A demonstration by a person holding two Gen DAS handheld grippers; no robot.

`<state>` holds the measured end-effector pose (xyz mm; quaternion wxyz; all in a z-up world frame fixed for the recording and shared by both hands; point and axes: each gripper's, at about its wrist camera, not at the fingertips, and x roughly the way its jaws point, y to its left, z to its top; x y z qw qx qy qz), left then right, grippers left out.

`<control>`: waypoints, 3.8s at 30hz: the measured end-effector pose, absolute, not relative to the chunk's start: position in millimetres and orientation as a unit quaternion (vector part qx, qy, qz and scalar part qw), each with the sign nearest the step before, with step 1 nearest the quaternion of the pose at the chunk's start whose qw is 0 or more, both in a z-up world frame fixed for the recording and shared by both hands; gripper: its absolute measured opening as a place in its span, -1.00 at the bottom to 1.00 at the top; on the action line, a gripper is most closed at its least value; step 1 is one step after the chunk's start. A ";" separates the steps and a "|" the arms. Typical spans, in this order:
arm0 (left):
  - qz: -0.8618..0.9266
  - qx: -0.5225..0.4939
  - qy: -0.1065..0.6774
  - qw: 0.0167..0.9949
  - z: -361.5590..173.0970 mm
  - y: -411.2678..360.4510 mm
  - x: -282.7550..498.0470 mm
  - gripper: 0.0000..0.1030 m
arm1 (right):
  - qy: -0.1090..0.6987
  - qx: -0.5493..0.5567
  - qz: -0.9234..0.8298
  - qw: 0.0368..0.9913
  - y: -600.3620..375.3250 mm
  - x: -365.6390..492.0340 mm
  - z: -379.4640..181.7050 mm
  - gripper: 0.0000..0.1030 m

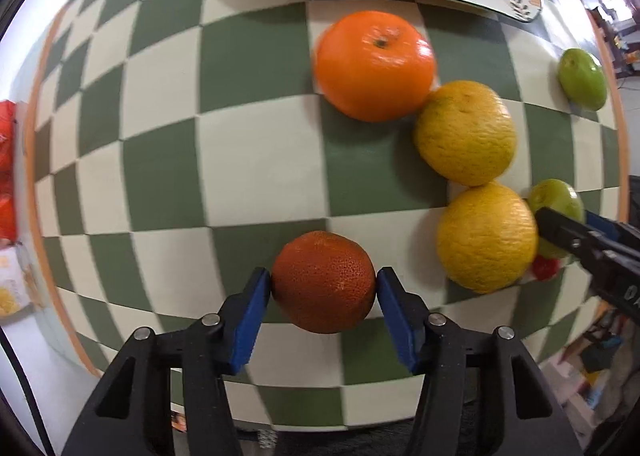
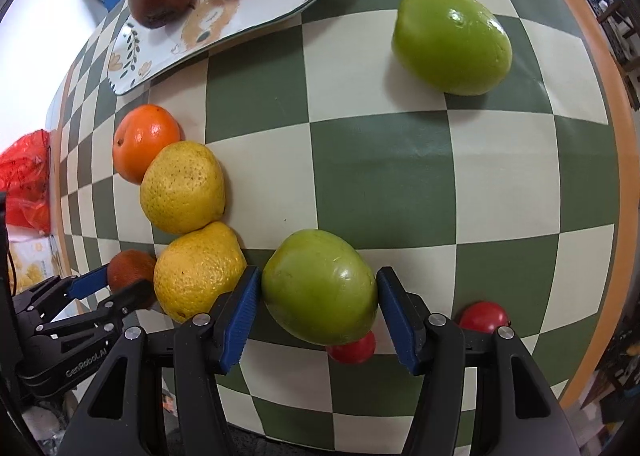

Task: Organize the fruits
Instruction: 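Grasp the green apple with the right tool while the left tool grasps the dark red-brown orange, then lower the green apple onto the plate with the right tool while the left tool places the red-brown orange, then open both tools and lift them away from the plate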

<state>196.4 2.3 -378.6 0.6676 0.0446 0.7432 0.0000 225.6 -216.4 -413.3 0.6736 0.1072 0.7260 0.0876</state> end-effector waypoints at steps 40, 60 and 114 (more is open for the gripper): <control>0.019 -0.047 0.708 0.705 -318.2 47.6 415.1 0.04 | 0.682 0.124 0.109 0.712 -169.9 412.4 -383.0 0.20; 0.013 -0.049 0.715 0.697 -333.9 47.5 406.6 0.68 | 0.682 0.116 0.083 0.718 -176.3 406.3 -373.2 0.81; 0.086 0.042 0.604 0.791 -233.2 35.9 219.2 0.90 | 0.690 0.108 0.076 0.712 -169.2 226.8 -332.2 0.87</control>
